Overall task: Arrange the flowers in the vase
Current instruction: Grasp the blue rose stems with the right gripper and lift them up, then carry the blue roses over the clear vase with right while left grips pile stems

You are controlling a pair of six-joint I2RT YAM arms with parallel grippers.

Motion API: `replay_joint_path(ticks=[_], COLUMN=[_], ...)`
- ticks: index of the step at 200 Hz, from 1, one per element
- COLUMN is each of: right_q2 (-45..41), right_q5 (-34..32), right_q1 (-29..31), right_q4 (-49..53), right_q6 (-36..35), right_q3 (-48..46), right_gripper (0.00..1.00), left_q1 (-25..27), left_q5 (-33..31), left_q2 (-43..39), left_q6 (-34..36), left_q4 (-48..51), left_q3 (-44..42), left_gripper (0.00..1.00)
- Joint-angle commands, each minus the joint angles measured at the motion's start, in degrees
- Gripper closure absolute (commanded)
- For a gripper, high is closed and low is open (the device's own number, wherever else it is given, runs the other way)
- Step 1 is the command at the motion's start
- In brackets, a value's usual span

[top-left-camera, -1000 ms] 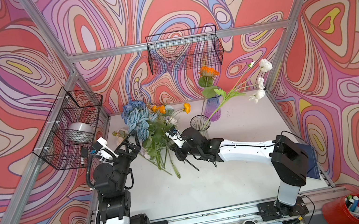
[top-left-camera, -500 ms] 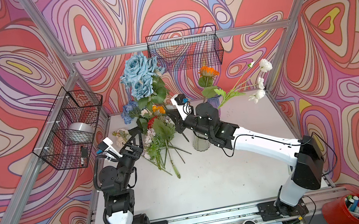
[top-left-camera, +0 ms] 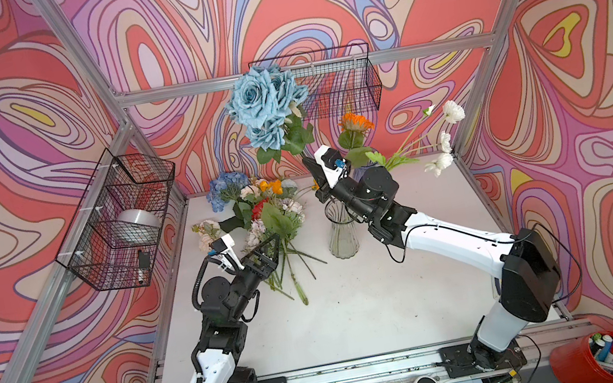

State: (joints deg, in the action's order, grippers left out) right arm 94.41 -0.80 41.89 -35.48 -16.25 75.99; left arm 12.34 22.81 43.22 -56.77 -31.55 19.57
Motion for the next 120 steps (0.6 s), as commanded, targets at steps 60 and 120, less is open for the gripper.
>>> replay_joint_path(ticks=[60, 120], right_q2=[-2.8, -5.6], right_q5=[-4.7, -9.0], right_q1=[0.1, 0.1], right_q4=[-20.9, -19.9], right_q6=[4.1, 8.2], right_q3=[-18.7, -26.2], right_gripper=[1.00, 1.00], left_q1=[8.9, 12.8], left_q5=[-1.3, 1.6], left_q2=[6.6, 18.3], left_q6=[12.1, 18.3], left_q4=[-2.0, -6.2], left_q3=[6.1, 15.9], left_gripper=[0.01, 0.01])
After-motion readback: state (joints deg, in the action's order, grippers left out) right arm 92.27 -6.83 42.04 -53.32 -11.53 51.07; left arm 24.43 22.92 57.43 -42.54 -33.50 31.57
